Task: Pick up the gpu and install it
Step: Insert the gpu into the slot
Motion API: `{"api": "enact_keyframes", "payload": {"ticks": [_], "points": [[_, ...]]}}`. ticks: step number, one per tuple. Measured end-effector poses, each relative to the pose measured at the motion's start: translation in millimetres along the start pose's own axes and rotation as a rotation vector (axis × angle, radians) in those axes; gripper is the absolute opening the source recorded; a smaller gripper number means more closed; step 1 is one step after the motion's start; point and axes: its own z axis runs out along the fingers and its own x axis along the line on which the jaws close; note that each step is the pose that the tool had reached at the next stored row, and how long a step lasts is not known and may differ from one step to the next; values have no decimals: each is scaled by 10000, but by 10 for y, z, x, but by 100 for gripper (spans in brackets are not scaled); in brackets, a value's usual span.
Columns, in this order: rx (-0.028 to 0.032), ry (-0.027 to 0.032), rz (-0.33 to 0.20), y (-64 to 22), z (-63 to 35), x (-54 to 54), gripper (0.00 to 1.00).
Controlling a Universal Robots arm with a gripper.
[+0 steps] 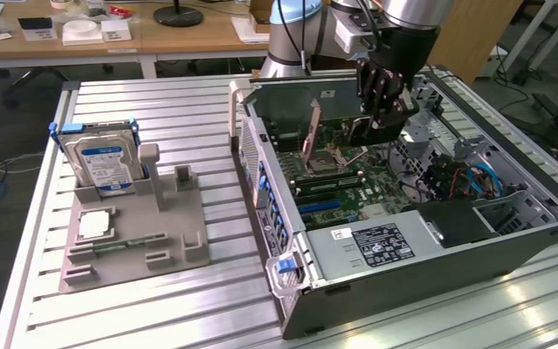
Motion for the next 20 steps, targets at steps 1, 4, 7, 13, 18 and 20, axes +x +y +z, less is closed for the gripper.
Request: {"api": "enact_keyframes", "payload": {"ticks": [1, 4, 7, 13, 18, 20], "points": [[0, -1, 0, 0, 0, 0, 27], [0, -1, -1, -1, 0, 0, 27], [0, -2, 6, 12, 22, -1, 27], [7, 16, 280, 31, 101, 4, 27], [6, 14, 304, 33, 127, 21, 27], [1, 18, 303, 33, 129, 28, 27]]}}
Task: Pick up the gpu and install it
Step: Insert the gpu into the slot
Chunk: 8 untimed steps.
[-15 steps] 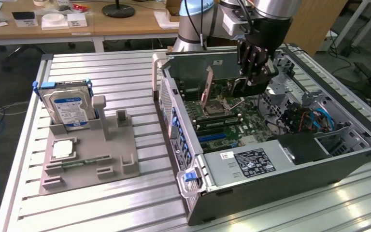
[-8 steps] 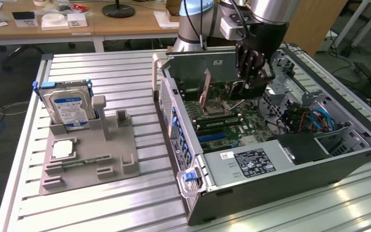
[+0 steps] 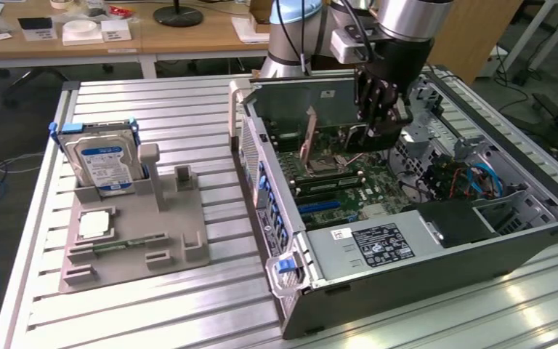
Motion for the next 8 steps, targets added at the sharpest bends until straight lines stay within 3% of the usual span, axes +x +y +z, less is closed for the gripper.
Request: {"api": "enact_keyframes", "payload": {"ticks": [8], "points": [[-19, 16, 1, 24, 45, 6, 27]]}}
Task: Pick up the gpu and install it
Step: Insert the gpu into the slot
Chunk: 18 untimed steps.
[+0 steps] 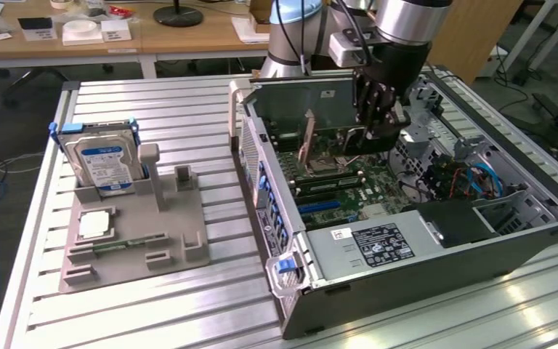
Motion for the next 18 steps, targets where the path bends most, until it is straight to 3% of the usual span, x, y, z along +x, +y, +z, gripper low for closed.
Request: {"api": "enact_keyframes", "payload": {"ticks": [13, 18], "points": [[-14, 0, -1, 37, 69, 28, 27], [-19, 1, 0, 90, 131, 32, 27]]}}
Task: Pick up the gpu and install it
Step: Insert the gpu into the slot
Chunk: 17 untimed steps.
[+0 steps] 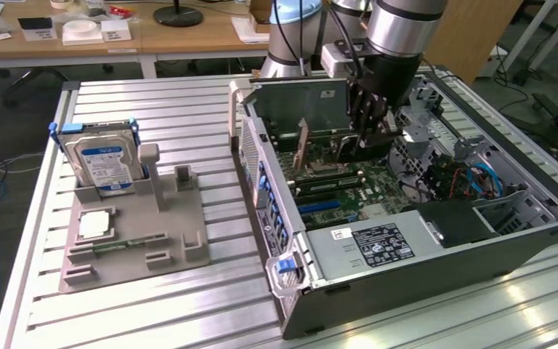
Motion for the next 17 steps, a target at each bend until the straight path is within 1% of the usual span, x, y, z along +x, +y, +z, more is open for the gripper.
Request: {"api": "enact_keyframes", "payload": {"ticks": [4, 9, 11, 13, 14, 17], "points": [[-14, 2, -1, 22, 28, 16, 27], [-23, 6, 1, 39, 49, 70, 27], [-29, 35, 1, 42, 61, 87, 27], [-39, 103, -1, 44, 75, 91, 27], [-45, 126, -2, 45, 87, 91, 27], [-53, 131, 0, 52, 109, 92, 27]]}}
